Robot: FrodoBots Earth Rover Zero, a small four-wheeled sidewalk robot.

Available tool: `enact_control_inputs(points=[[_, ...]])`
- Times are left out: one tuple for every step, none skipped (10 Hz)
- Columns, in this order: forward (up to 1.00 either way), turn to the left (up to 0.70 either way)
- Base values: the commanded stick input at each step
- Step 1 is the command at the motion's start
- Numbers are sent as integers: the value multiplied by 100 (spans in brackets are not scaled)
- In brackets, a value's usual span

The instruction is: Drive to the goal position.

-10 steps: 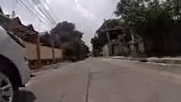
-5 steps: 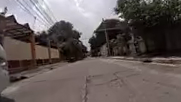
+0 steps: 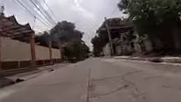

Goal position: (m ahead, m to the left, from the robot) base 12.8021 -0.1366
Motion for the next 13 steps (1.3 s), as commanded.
enact_control_inputs(points=[[100,0],[100,0],[100,0],[100,0],[100,0],[100,0],[100,0],[100,0],[100,0],[100,0],[100,0],[100,-26],[100,-22]])
